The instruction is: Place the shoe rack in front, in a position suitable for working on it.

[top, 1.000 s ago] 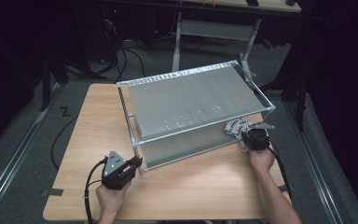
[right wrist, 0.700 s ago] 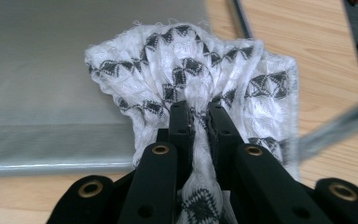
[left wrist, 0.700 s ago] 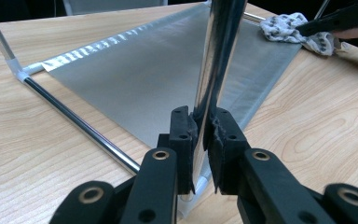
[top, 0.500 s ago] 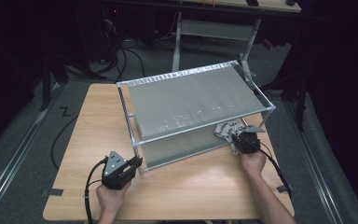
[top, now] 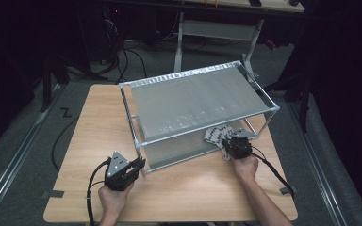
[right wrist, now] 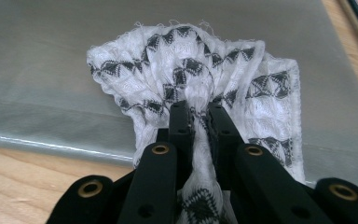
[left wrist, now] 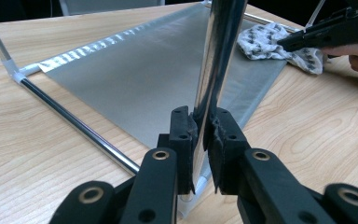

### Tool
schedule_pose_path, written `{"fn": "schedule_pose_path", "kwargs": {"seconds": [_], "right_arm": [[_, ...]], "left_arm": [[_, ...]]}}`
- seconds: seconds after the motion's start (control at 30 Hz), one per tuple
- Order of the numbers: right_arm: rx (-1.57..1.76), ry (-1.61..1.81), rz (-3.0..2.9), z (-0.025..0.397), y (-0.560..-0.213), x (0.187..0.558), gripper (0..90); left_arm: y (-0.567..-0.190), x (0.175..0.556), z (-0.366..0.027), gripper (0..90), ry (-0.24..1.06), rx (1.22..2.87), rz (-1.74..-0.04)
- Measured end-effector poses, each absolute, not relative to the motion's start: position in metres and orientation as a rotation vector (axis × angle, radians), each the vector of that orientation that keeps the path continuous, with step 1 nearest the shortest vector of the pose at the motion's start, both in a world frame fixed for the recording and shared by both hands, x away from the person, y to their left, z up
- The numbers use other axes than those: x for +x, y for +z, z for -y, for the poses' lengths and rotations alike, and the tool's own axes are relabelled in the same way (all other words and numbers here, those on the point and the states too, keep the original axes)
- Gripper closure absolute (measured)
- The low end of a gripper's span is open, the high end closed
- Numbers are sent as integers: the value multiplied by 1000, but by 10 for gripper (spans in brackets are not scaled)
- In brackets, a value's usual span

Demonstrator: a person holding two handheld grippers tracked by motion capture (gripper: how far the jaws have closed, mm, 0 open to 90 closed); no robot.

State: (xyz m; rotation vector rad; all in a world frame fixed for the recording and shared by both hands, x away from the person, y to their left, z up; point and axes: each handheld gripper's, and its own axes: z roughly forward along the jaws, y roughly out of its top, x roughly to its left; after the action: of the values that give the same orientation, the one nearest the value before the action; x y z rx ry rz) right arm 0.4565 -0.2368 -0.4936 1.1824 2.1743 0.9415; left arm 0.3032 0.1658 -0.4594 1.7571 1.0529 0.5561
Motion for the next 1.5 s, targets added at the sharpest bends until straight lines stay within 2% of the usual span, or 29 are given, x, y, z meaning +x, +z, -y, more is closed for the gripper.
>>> {"fn": "schedule_pose_path", "kwargs": {"seconds": [0.53,0.83,1.2,1.5], "right_arm": [[1164,1014,-2203,229,-495,445,828],[1129,915,-2195,237,-493,452,825],[1287,788,-2074,290,-488,479,825],[1388,732,-1980,315,-487,490,823]], "left_arm": [[-459,305,-160,803,551,1763,-1042],[-459,305,-160,802,547,1768,-1041],[-459,305,-160,803,547,1769,-1040],[-459,306,-160,803,544,1770,-1039]]}}
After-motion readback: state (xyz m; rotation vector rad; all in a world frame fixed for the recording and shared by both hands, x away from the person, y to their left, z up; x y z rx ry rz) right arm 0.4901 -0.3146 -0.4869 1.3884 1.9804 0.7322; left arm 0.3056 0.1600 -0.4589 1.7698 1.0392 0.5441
